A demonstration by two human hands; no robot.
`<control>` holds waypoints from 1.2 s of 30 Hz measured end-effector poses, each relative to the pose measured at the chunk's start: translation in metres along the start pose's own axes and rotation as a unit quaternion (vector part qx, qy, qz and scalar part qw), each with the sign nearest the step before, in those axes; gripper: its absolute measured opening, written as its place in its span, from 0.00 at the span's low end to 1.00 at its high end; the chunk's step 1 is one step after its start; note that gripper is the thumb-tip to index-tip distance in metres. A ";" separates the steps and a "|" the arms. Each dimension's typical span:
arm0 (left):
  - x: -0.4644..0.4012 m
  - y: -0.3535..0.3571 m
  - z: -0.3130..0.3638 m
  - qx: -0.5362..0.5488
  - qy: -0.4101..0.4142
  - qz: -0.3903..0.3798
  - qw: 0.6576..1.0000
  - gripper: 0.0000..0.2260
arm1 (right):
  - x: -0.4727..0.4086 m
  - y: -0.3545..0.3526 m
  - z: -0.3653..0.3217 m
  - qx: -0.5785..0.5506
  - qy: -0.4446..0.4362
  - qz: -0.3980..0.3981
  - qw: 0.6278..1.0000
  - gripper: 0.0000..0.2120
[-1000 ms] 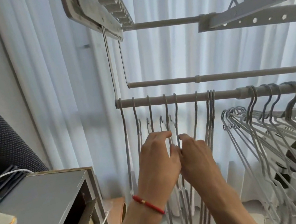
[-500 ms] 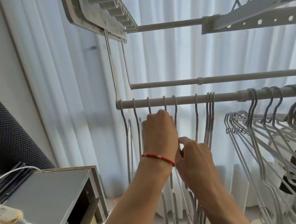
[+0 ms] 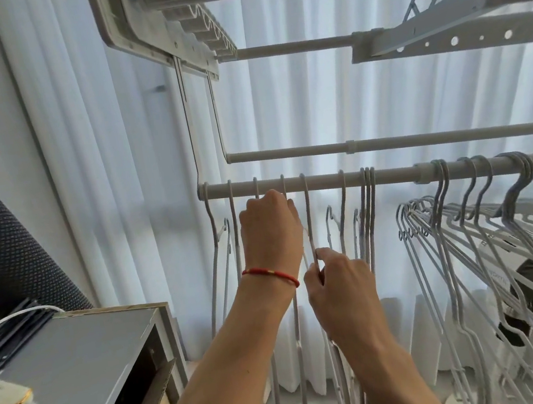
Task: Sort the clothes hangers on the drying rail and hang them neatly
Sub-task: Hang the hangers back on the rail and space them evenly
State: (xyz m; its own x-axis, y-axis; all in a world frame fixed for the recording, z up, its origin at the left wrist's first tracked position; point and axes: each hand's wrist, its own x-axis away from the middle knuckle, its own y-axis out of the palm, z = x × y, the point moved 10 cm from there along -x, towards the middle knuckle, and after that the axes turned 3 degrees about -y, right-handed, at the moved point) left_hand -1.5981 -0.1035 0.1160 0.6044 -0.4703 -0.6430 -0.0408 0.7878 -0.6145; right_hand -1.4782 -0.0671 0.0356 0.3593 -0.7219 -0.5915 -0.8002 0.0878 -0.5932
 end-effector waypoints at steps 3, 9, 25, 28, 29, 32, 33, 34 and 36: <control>0.000 -0.002 0.000 0.000 0.000 0.008 1.000 0.14 | 0.001 0.000 0.001 0.001 0.007 -0.006 1.000 0.13; 0.000 -0.002 0.001 -0.002 0.002 0.018 1.000 0.15 | 0.000 -0.001 0.003 -0.007 0.020 -0.018 1.000 0.12; -0.002 0.002 -0.002 -0.022 0.025 0.010 0.999 0.11 | 0.000 -0.004 0.001 -0.010 0.012 -0.019 1.000 0.11; -0.002 0.003 -0.003 -0.030 0.028 0.005 0.999 0.12 | 0.000 -0.002 0.000 -0.010 0.005 -0.017 1.000 0.11; -0.002 0.003 -0.004 -0.032 0.027 0.002 0.999 0.12 | 0.000 -0.002 0.000 -0.008 0.002 -0.016 1.000 0.11; -0.002 0.003 -0.004 -0.025 0.032 -0.003 0.999 0.13 | 0.001 0.000 -0.001 -0.006 -0.004 -0.013 1.000 0.11; -0.002 0.003 -0.003 -0.024 0.036 -0.003 0.999 0.13 | 0.001 0.000 -0.001 -0.004 -0.005 -0.011 1.000 0.11; -0.002 0.003 -0.002 -0.026 0.040 -0.004 0.999 0.13 | 0.001 0.000 -0.001 -0.001 -0.006 -0.012 1.000 0.11; 0.000 0.003 -0.001 -0.025 0.042 -0.002 0.999 0.13 | 0.000 0.000 -0.001 0.002 -0.003 -0.021 1.000 0.12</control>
State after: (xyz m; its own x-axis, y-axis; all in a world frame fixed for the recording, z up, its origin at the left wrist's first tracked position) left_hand -1.5990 -0.1013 0.1142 0.5360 -0.5073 -0.6748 -0.0797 0.7653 -0.6387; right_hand -1.4786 -0.0679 0.0361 0.3962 -0.7204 -0.5693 -0.7822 0.0598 -0.6201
